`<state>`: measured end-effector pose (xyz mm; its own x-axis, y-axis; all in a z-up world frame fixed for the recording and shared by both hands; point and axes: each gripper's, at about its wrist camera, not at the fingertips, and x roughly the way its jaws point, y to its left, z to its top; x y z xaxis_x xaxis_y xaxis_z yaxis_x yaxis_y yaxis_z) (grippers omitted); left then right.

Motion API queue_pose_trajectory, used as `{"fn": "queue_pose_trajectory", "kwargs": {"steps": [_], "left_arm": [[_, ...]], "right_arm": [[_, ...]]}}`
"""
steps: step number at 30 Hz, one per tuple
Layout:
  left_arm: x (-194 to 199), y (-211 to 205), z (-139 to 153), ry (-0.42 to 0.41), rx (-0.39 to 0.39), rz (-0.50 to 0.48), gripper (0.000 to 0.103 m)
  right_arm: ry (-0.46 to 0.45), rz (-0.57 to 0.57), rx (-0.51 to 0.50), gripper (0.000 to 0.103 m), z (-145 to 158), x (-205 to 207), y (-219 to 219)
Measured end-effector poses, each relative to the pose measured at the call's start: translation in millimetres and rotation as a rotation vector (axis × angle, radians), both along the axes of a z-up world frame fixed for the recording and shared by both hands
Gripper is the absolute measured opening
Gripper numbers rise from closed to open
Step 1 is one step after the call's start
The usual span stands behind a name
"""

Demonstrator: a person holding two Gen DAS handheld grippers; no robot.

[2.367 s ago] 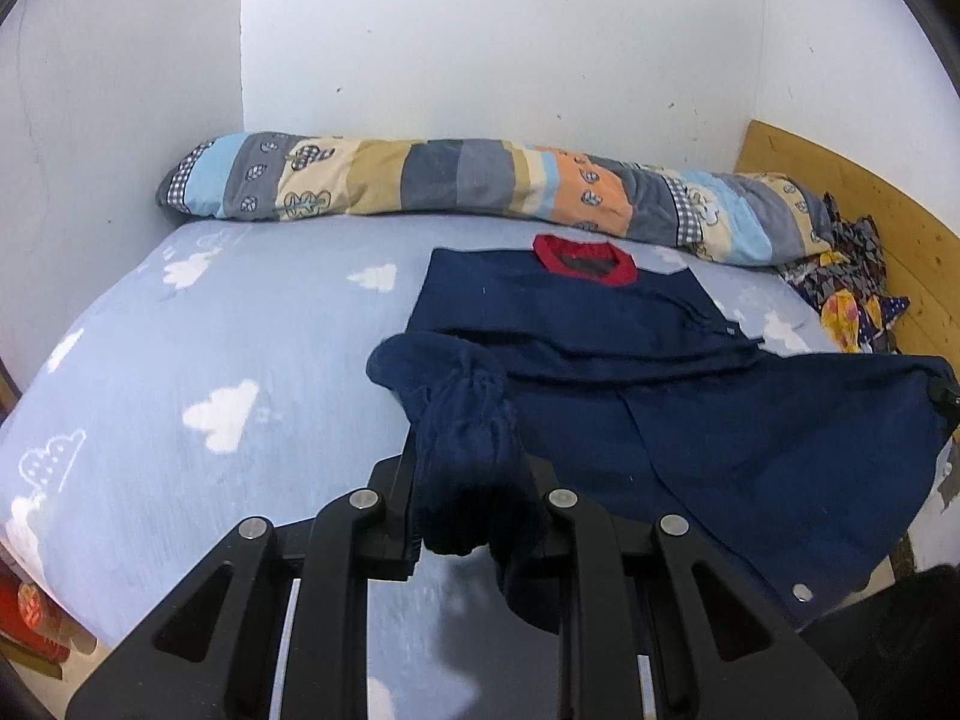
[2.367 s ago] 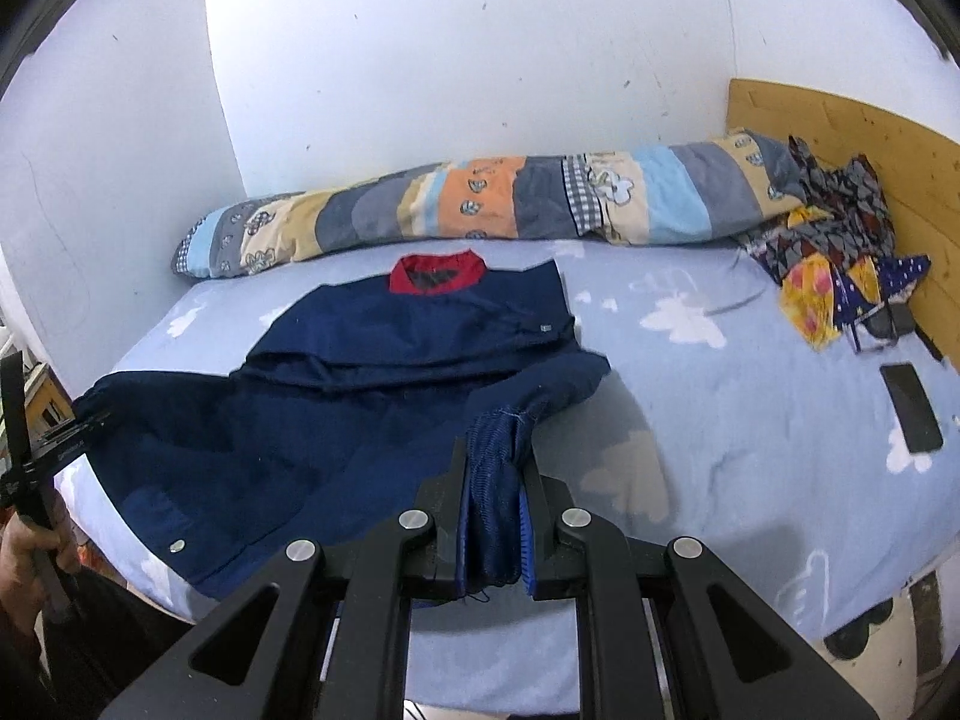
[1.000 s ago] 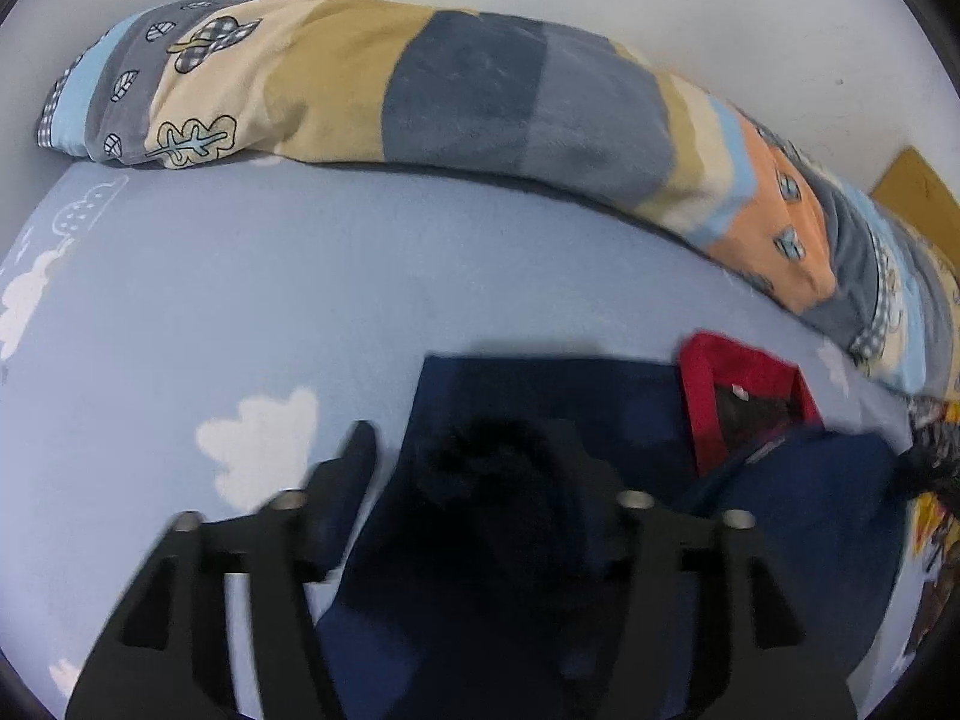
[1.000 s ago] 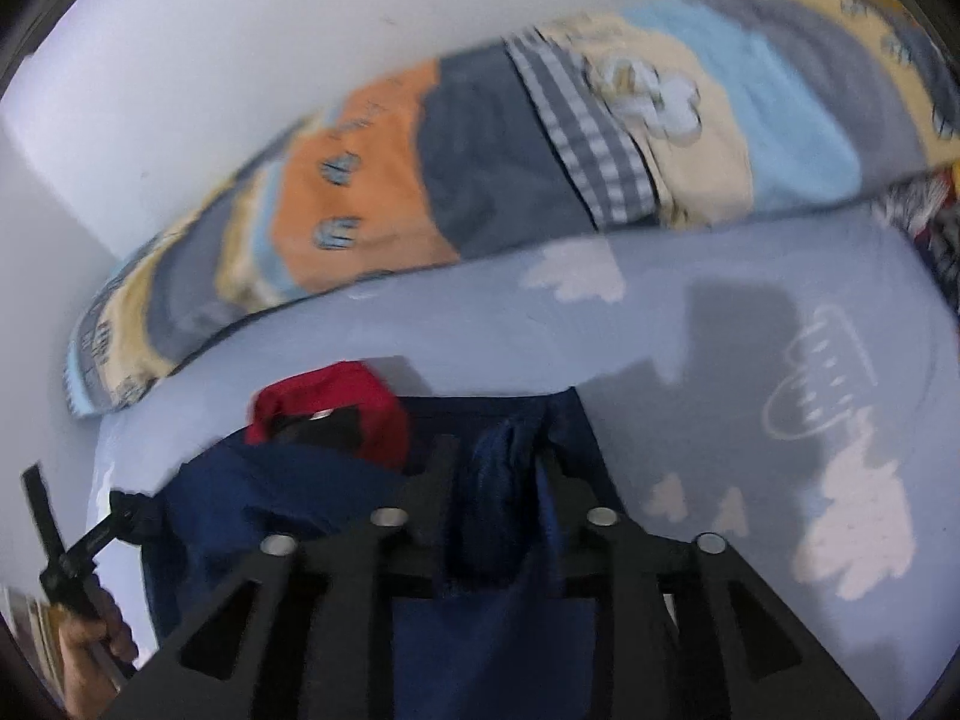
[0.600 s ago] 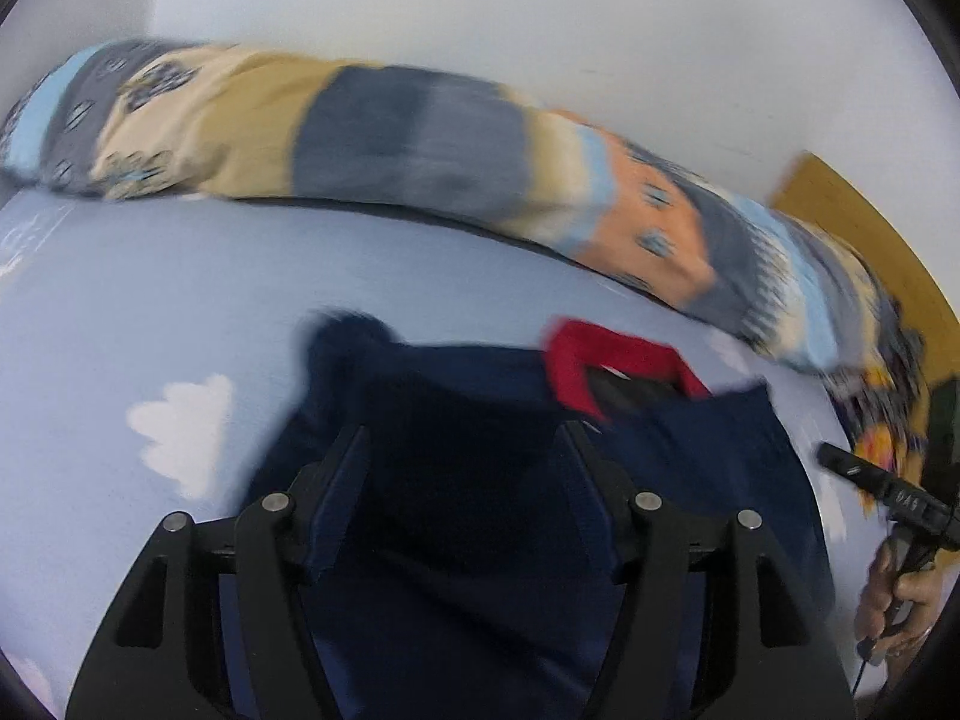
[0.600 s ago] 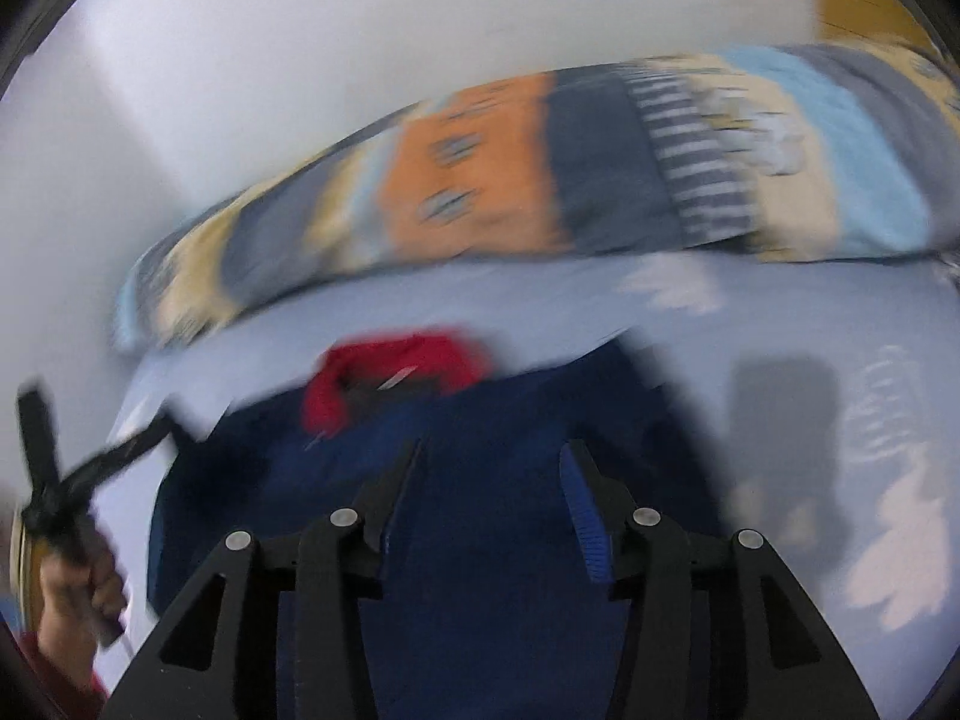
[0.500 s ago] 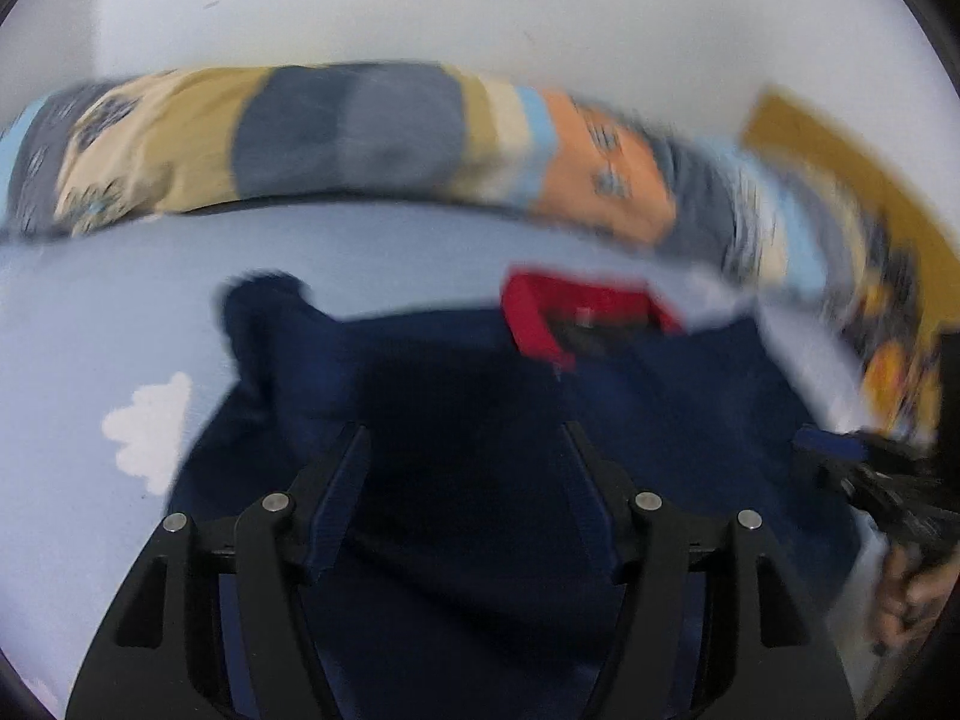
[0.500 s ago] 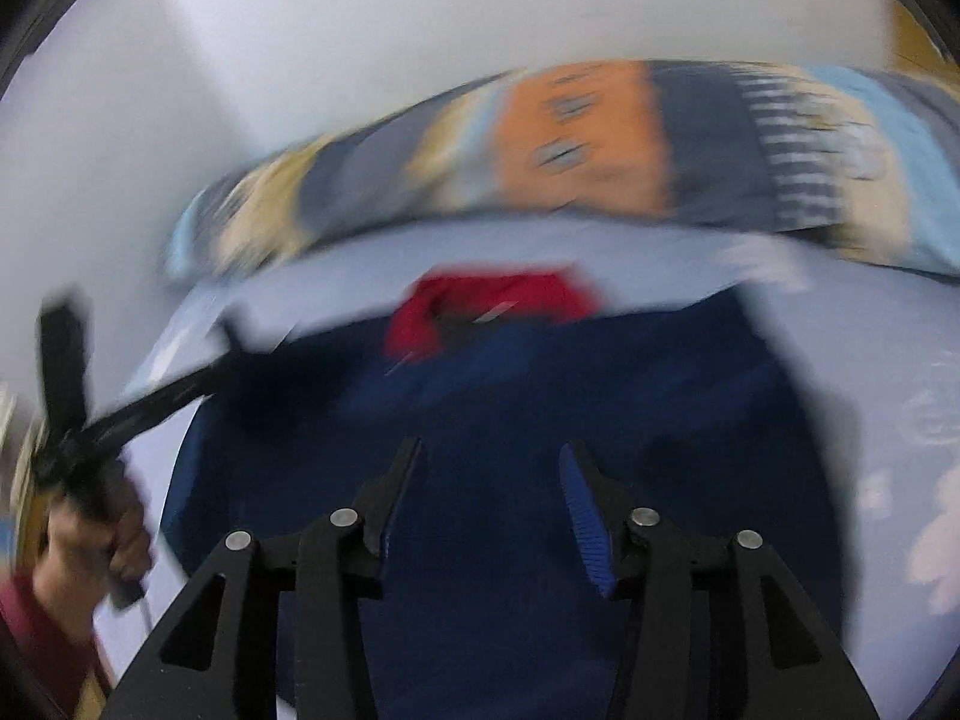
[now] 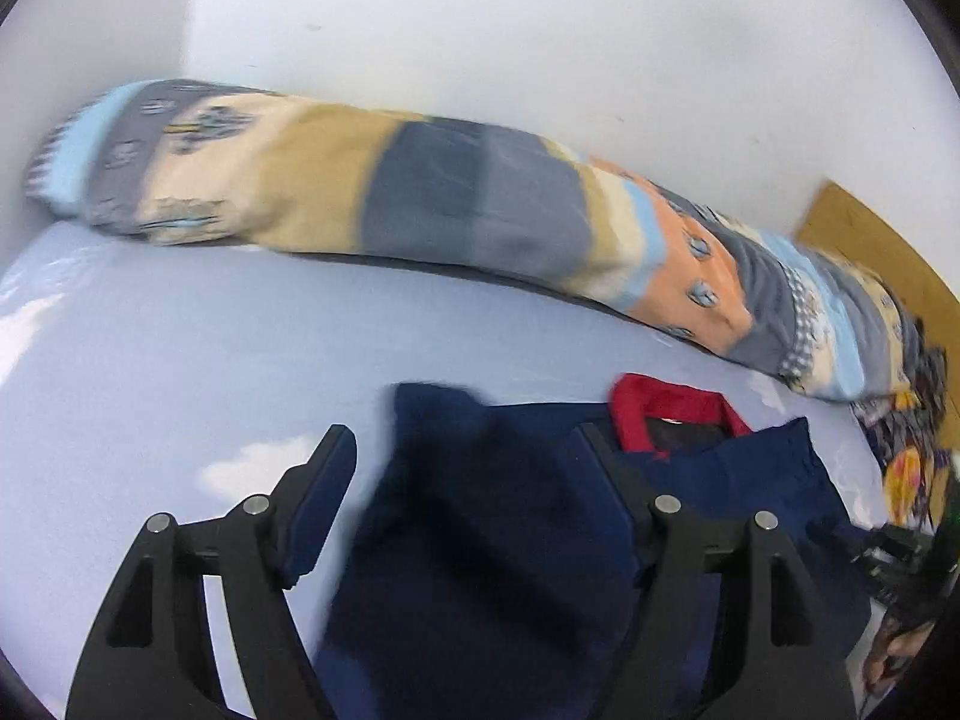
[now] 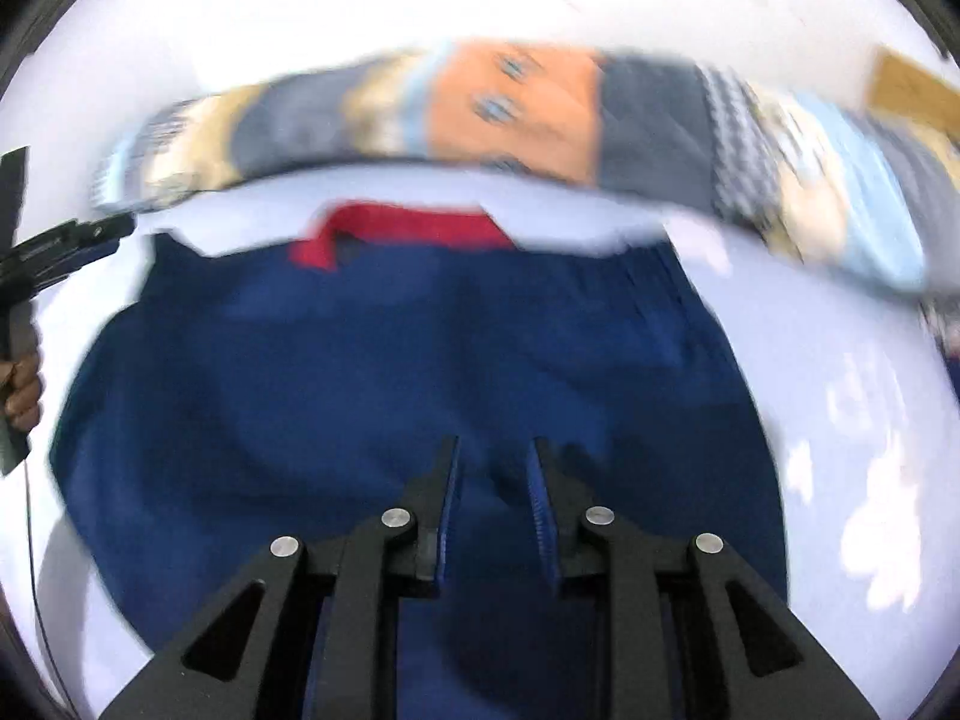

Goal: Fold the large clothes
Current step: 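Carry the hem over the jacket body to the red collar with both tools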

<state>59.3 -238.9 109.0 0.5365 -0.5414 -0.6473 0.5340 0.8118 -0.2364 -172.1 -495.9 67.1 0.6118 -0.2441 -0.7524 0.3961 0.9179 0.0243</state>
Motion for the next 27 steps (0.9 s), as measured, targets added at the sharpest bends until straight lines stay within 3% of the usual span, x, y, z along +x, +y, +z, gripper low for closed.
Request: {"fn": "queue_pose_trajectory", "kwargs": {"steps": [1, 3, 5, 7, 10, 13, 16, 23, 24, 26, 27], "left_arm": [[-2.6, 15.7, -3.2, 0.020, -0.012, 0.026, 0.073], [-6.9, 34.8, -15.6, 0.062, -0.040, 0.078, 0.073], [-5.7, 33.6, -34.0, 0.121, 0.028, 0.108, 0.073], [-11.6, 31.4, -45.5, 0.088, 0.097, 0.123, 0.073], [-13.7, 24.7, -63.6, 0.084, 0.165, 0.051, 0.073], [-8.1, 27.7, -80.3, 0.139, 0.139, 0.032, 0.073], [-8.4, 34.1, -81.1, 0.138, 0.112, 0.010, 0.074], [-9.7, 40.9, -82.5, 0.113, 0.129, -0.015, 0.075], [-10.7, 42.4, -83.1, 0.109, 0.130, -0.017, 0.075], [-11.5, 43.8, -81.5, 0.101, 0.129, -0.023, 0.075], [-12.7, 45.2, -78.7, 0.094, 0.128, -0.032, 0.075]], "right_arm": [[-0.019, 0.036, -0.008, 0.033, 9.6, 6.1, 8.0], [-0.067, 0.150, 0.079, 0.036, 27.8, 31.1, 25.6], [-0.087, 0.206, 0.121, 0.038, 40.0, 61.2, 42.8], [-0.082, 0.258, 0.128, 0.041, 48.5, 91.2, 63.1], [-0.050, 0.339, 0.082, 0.057, 57.7, 142.5, 106.1], [-0.025, 0.379, 0.021, 0.058, 55.7, 179.0, 136.4], [0.037, 0.401, -0.031, 0.058, 40.0, 218.5, 157.3], [0.150, 0.361, -0.123, 0.055, -12.5, 269.8, 164.3], [0.178, 0.291, -0.144, 0.054, -20.7, 276.0, 151.1], [0.241, 0.101, -0.281, 0.037, -27.5, 283.2, 124.6], [0.254, 0.008, -0.307, 0.037, -27.9, 280.0, 103.5]]}}
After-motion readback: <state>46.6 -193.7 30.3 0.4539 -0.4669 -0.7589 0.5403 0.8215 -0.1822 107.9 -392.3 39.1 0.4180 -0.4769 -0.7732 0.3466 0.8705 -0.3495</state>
